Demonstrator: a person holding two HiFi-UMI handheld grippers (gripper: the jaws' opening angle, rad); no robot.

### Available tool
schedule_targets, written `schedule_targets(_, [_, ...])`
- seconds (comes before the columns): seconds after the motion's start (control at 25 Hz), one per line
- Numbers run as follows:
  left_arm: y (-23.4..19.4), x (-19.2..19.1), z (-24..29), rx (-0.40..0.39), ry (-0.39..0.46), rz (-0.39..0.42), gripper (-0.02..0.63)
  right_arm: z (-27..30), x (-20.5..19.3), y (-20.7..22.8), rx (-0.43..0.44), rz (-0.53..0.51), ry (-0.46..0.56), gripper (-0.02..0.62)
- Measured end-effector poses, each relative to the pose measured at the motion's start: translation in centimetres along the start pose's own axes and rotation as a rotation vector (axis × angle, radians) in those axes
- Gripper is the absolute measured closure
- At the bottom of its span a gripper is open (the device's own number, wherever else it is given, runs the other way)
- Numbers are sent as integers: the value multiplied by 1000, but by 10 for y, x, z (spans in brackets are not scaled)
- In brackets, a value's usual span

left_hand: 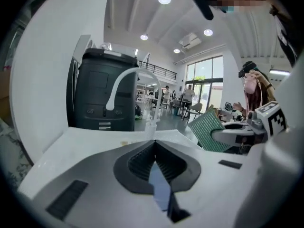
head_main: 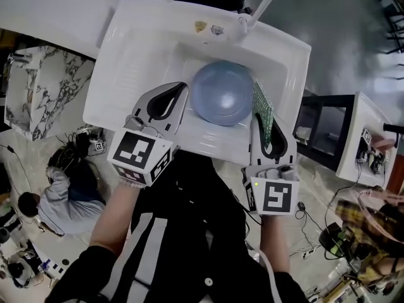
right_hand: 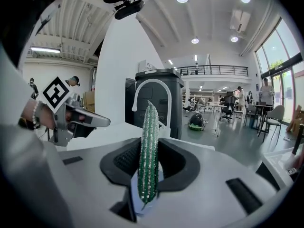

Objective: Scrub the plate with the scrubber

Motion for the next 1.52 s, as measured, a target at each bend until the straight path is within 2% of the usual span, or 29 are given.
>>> schedule_targets(0.28, [-18,-43,51,-24,-162,-126,606,15,-10,9,-1,6,-22,500])
schedule_targets(0.64, [-39,-90,104,-38,-392,-231,502,27,-35,14,-1,39,-96,500])
schedule_targets(0.76, [-45,-107,122,-45,-463,-246,495,32,-40,16,-8,50,-96,500])
schedule_targets(0.88, [-52,-128,134,-13,-549,-262,495,34,-45,16,-14,60,-108,500])
schedule_targets(1.0, [-59,-148,143,38,-637,-334,481,35,-51,18,-26,75,-130,500])
schedule_targets(1.32, [-73,-182,169,81,-738,-406,469,42,-59,16,-32,81,-161,500])
schedule_targets(1.52, [-78,-204,178,102,-797,-381,465,45,-62,15,-36,107,-168,500])
Point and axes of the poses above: the fingertips, and each gripper's own axes: z forward along the fingers, y to its right, x out of its top, the point moved 7 cm from there along -z, backward along the fingers, and after that the axes turned 3 degrees about -y, right-handed, at the moved point
